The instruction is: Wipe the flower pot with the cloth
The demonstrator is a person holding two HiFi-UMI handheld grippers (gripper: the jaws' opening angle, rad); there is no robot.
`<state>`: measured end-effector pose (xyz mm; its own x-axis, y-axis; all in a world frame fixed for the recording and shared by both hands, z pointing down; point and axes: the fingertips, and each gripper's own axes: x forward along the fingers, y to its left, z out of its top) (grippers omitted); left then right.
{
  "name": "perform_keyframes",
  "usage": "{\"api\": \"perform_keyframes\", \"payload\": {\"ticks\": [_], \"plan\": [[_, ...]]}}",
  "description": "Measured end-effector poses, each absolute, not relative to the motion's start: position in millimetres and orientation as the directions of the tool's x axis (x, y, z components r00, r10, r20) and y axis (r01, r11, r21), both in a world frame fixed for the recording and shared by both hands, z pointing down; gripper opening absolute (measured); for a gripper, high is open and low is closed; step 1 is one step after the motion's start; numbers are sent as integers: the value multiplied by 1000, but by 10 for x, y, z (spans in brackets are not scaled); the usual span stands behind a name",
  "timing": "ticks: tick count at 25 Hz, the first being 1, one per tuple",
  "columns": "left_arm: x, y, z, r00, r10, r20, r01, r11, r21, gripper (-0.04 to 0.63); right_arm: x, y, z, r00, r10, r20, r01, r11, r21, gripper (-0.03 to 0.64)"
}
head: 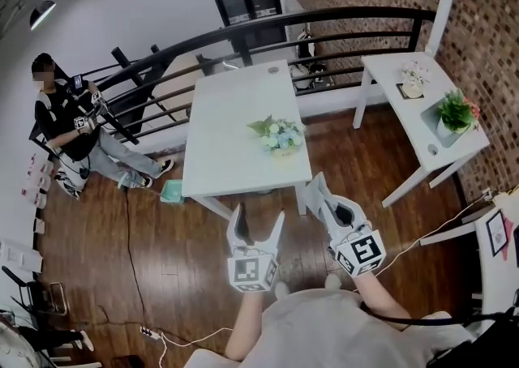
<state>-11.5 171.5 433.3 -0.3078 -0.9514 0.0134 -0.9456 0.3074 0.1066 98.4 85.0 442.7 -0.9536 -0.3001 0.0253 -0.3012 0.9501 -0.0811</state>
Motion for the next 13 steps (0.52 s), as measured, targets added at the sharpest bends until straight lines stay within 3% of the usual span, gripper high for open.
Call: {"api": "perform_keyframes", "payload": {"ticks": [13], "plan": [[-296, 1726, 4475, -290, -956, 48, -947, 294, 131, 426, 875, 805, 4521, -931, -362, 49, -365, 927, -82, 5]]}}
